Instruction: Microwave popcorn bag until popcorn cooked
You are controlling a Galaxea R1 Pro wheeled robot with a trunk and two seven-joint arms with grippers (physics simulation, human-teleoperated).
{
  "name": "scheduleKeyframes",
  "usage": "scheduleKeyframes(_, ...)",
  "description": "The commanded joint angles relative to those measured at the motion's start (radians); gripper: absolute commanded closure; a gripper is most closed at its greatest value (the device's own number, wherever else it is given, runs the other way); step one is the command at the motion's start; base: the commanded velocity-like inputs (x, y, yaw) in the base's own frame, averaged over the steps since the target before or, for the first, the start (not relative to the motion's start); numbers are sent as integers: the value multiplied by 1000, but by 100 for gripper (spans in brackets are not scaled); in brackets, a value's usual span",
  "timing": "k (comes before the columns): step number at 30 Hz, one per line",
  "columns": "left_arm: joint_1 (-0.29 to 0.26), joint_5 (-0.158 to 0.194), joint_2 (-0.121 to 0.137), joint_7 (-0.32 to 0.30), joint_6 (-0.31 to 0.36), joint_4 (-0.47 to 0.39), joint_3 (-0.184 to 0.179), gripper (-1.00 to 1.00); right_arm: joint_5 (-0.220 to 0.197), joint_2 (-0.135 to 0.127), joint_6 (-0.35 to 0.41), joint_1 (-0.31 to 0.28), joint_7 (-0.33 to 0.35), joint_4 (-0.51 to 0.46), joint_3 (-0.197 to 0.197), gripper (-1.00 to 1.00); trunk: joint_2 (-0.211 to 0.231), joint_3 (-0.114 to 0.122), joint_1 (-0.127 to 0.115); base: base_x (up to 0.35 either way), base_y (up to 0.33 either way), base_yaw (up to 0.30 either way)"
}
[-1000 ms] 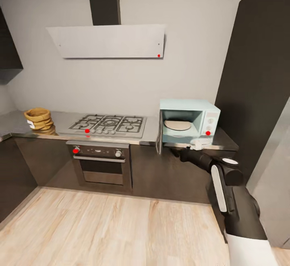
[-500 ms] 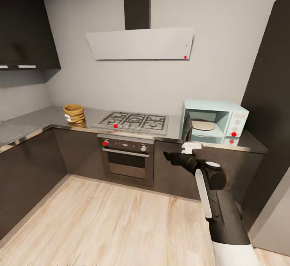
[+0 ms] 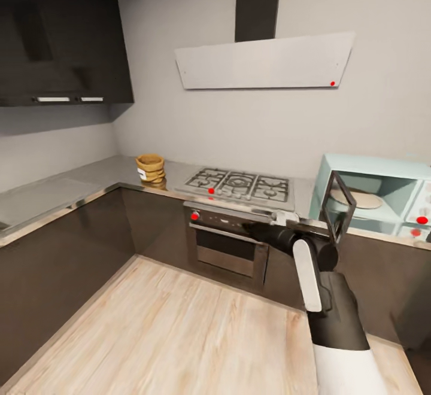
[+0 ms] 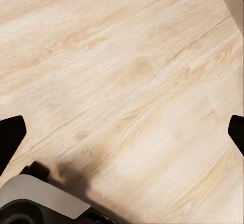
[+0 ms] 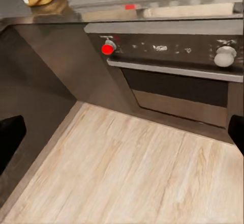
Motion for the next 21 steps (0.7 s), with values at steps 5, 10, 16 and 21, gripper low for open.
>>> scheduleKeyframes(5,-1,10,-1,-9,4,7,0,-100,-287,1,4,-201,-286,87,-102,-100,-1,-1,1,259,214,112)
scheduleKeyframes(10,-1,11,0,-8,8,12,4,-100,-356,1,-54,-393,-446,275,-112,-100,-1,-1,1,263,197,27)
scheduleKeyframes(16,0,21,-3,-3,6,13,77,-100,-352,1,-91,-424,-463,392,-104,-100,-1,-1,1,269,188,234)
scheduleKeyframes(21,4,18,-5,-3,-2,51,87,-100,-353,1,-94,-424,-461,448,-104,-100,-1,-1,1,289,162,292)
